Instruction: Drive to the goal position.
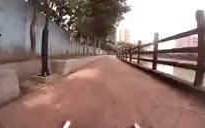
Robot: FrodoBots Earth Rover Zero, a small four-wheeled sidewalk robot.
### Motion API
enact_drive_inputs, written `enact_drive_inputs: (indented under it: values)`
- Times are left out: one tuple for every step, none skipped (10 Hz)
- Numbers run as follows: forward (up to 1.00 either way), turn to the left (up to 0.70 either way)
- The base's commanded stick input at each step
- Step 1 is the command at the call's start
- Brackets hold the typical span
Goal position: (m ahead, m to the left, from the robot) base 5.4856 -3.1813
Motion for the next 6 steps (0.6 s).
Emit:
enact_drive_inputs:
  values:
    - [1.0, -0.17]
    - [1.0, -0.39]
    - [1.0, -0.39]
    - [1.0, -0.32]
    - [1.0, -0.03]
    - [1.0, 0.0]
